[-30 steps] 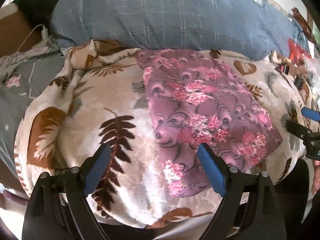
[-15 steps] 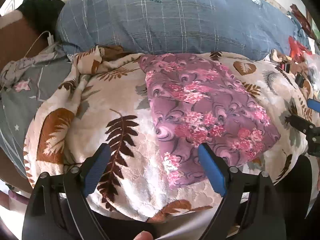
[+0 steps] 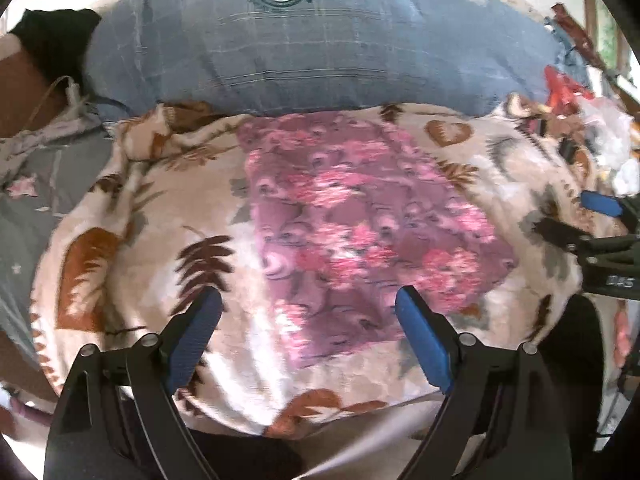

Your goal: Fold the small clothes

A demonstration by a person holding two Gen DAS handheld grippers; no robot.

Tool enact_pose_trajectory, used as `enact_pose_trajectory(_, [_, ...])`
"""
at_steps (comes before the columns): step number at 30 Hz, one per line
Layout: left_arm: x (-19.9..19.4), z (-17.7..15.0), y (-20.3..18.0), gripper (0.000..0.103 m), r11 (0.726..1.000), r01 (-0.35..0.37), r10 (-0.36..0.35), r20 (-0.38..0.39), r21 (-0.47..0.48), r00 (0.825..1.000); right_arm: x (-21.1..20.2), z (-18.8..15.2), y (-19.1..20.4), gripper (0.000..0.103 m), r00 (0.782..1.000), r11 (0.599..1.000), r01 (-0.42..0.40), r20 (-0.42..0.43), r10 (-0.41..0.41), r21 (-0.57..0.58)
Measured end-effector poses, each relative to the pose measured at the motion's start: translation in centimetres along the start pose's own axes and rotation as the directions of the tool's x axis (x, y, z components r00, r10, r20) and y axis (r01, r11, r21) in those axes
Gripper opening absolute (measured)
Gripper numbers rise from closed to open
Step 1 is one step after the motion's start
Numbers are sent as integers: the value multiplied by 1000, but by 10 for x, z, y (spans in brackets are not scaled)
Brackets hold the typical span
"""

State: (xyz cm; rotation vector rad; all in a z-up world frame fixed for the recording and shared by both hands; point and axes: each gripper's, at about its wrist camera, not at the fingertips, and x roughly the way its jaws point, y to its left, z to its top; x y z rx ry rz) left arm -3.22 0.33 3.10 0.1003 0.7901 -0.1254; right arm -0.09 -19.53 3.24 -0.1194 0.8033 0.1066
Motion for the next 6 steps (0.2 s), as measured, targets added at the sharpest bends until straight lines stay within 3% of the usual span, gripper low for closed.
enact_pose_trajectory(6, [-5, 4, -13, 90, 999, 49, -49, 18, 23, 999, 1, -1, -3, 102, 1000, 1000, 1, -3, -1, 7])
